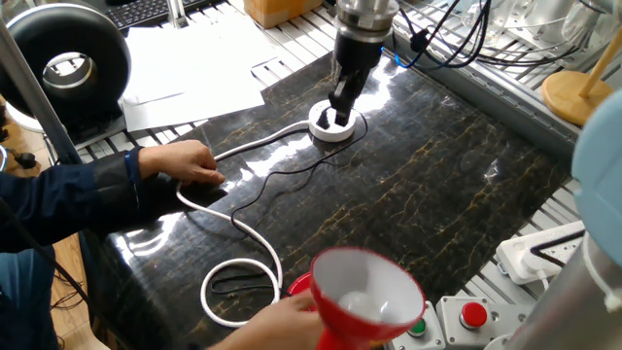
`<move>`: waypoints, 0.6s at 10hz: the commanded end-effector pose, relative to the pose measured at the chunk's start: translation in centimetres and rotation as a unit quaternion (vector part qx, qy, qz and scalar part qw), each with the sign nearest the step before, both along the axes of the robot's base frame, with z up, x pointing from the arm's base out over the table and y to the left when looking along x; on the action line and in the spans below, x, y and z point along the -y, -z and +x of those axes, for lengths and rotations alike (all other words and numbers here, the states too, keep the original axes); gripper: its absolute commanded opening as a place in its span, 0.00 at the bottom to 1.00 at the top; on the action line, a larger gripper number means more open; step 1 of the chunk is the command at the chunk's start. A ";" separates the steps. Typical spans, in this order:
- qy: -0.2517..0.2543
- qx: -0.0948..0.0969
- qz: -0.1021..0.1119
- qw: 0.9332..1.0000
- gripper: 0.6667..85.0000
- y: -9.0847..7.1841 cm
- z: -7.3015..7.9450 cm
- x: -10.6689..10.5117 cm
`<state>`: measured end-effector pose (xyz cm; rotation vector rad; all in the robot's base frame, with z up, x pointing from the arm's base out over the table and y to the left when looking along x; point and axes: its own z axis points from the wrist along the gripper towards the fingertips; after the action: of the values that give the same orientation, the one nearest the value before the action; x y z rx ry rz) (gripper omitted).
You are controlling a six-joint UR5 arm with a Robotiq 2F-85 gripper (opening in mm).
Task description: Plug in the power cord of the desk lamp, turn on the socket, and light up the desk lamp
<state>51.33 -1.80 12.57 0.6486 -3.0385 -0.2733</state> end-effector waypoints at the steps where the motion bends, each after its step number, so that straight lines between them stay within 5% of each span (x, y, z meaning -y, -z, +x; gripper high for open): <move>1: -0.057 0.047 -0.056 0.996 0.00 0.1 1.8 1.8; 2: -0.067 0.059 -0.062 0.994 0.00 0.1 2.4 2.0; 3: -0.048 0.045 -0.039 0.997 0.00 0.0 1.7 0.9; 4: -0.050 0.038 -0.043 0.997 0.00 0.1 1.4 1.1; 6: -0.022 0.019 -0.016 0.999 0.00 0.5 -0.3 -0.7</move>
<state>52.04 -2.47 12.24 0.7800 -3.0502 -0.1478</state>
